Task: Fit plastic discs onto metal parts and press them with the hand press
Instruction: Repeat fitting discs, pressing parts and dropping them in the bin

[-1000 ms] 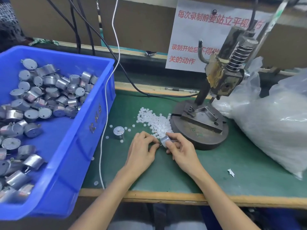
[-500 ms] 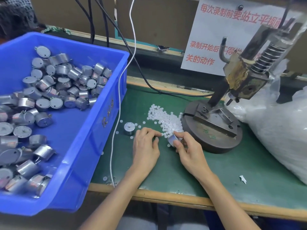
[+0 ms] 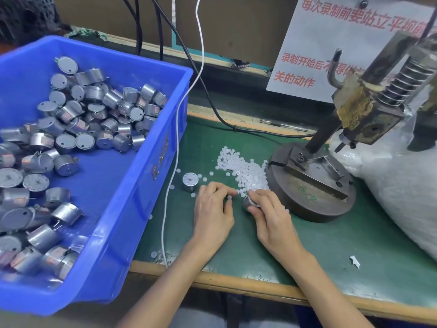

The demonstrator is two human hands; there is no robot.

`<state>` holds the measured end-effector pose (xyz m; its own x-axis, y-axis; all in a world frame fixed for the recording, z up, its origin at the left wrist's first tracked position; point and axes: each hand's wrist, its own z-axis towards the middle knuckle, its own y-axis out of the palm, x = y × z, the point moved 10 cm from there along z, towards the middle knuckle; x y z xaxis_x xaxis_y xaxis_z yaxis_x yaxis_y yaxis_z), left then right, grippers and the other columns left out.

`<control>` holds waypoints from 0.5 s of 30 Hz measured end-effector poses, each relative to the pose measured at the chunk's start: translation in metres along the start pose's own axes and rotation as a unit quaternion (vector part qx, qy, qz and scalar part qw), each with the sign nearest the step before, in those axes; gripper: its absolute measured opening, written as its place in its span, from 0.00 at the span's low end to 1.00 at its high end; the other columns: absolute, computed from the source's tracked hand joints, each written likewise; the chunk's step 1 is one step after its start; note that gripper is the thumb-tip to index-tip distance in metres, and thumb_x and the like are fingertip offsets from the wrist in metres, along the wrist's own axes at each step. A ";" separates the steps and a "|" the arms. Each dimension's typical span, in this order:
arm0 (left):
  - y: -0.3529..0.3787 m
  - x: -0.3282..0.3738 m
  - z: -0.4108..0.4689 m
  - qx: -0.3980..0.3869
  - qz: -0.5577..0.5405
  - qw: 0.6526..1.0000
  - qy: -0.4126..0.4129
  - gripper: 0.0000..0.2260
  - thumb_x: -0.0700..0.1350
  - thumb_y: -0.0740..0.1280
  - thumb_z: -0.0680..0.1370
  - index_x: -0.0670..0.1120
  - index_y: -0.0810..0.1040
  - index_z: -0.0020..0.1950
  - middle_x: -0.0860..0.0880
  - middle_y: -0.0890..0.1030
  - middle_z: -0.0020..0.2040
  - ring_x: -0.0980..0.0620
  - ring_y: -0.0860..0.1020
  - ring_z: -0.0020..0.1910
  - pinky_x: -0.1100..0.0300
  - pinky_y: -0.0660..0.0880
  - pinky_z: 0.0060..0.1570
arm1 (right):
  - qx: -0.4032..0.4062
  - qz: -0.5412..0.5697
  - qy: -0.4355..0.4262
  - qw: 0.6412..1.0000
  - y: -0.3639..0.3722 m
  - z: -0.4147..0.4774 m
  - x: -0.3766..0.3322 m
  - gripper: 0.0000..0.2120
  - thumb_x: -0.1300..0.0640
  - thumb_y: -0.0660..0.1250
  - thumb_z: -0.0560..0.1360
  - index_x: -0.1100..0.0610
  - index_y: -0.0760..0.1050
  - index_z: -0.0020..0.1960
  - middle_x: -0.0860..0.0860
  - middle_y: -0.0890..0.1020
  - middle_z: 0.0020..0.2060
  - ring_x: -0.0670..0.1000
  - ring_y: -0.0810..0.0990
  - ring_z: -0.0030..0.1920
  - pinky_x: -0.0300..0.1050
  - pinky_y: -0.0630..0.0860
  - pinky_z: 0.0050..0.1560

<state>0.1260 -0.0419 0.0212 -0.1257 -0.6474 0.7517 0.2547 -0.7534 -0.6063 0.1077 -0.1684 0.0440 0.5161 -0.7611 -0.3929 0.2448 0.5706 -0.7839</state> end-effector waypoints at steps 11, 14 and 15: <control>0.000 0.001 -0.002 0.005 -0.005 1.000 0.012 0.10 0.34 0.66 0.73 0.46 0.81 0.49 0.49 0.77 0.47 0.50 0.71 0.47 0.67 0.62 0.47 | 0.001 -0.019 -0.040 0.999 0.004 -0.001 -0.005 0.12 0.67 0.64 0.73 0.68 0.77 0.55 0.61 0.79 0.48 0.58 0.81 0.42 0.48 0.79 0.36; -0.006 0.006 -0.003 0.017 -0.027 0.999 0.019 0.14 0.31 0.65 0.70 0.45 0.80 0.53 0.49 0.78 0.50 0.49 0.72 0.50 0.66 0.64 0.51 | -0.001 -0.007 -0.032 0.999 0.003 -0.001 -0.004 0.12 0.66 0.64 0.74 0.67 0.77 0.56 0.59 0.80 0.48 0.58 0.81 0.42 0.48 0.79 0.38; -0.009 0.014 -0.004 0.018 -0.042 0.998 0.041 0.17 0.30 0.64 0.69 0.44 0.79 0.54 0.49 0.78 0.52 0.49 0.72 0.52 0.66 0.65 0.54 | 0.004 0.024 -0.014 1.000 0.000 0.000 0.000 0.10 0.66 0.64 0.75 0.66 0.77 0.55 0.56 0.80 0.46 0.56 0.81 0.43 0.47 0.77 0.41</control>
<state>0.1180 -0.0449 0.0356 -0.2245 -0.5912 0.7747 0.2738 -0.8012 -0.5321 0.1072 -0.1683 0.0439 0.5510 -0.7232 -0.4164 0.2260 0.6097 -0.7597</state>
